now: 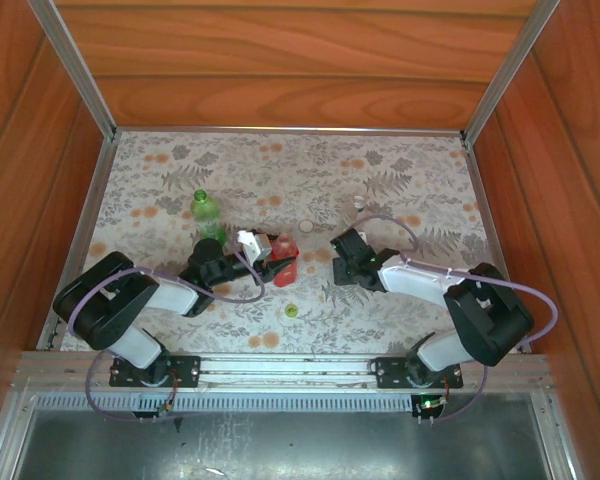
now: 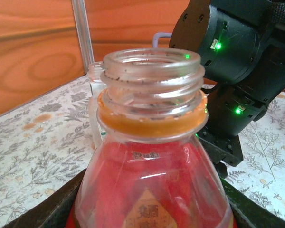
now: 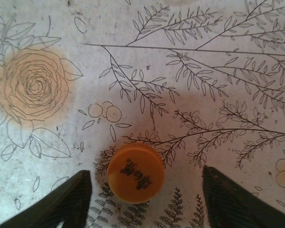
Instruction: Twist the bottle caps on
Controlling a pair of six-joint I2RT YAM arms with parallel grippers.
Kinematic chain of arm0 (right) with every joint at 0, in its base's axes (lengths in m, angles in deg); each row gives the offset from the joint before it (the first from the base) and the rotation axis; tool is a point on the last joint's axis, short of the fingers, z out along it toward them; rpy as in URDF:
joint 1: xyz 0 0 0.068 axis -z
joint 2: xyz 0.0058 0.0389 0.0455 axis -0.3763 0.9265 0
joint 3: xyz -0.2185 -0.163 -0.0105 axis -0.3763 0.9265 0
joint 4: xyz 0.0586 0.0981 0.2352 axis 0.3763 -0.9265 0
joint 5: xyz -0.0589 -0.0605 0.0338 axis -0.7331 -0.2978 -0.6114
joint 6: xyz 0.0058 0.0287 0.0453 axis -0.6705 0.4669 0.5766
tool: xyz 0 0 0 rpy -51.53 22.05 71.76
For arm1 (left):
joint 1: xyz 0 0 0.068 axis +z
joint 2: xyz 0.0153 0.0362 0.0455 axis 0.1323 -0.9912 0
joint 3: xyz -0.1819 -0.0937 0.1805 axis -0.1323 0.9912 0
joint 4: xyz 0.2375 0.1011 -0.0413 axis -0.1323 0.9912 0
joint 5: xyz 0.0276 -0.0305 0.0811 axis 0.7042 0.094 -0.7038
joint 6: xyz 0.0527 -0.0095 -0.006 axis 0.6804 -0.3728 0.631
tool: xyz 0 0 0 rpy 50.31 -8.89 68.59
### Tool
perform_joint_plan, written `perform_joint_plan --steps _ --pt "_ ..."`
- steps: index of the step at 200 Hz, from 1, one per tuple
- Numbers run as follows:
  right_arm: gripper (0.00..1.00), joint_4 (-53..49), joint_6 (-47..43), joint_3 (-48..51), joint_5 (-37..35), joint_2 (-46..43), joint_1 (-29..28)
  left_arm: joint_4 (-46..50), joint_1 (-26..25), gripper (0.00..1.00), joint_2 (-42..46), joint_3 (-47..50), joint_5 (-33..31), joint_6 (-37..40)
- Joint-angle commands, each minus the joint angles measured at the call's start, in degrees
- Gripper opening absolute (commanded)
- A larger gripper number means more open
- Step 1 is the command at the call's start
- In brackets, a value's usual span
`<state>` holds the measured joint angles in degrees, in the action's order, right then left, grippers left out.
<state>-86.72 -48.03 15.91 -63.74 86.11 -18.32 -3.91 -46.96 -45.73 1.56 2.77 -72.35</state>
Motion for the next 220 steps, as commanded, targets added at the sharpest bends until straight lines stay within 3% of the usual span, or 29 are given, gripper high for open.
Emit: perform_joint_plan --steps 1,21,77,109,166,220 --pt "0.61 2.0 -0.7 -0.5 -1.2 1.3 0.4 1.5 0.5 0.57 0.1 -1.2 1.1 1.0" --pt "0.51 2.4 -1.4 -0.5 -3.0 1.9 0.4 1.4 0.5 0.57 -0.7 -1.2 1.1 -0.1" --pt "0.46 4.8 -2.1 0.0 -1.7 2.8 0.4 1.4 0.5 0.58 -1.3 -1.6 0.6 -0.9" --pt "0.36 4.6 -2.2 -0.4 -1.4 3.5 0.4 1.4 0.5 0.58 -1.6 -1.5 1.0 -1.3" --pt "0.3 1.3 -2.3 -0.8 -1.2 1.2 0.4 1.4 0.5 0.58 -1.5 -1.3 0.9 -1.2" --pt "0.33 -7.0 -3.1 -4.6 1.2 -2.0 0.3 1.4 0.5 0.58 -1.8 -1.4 0.7 -1.2"
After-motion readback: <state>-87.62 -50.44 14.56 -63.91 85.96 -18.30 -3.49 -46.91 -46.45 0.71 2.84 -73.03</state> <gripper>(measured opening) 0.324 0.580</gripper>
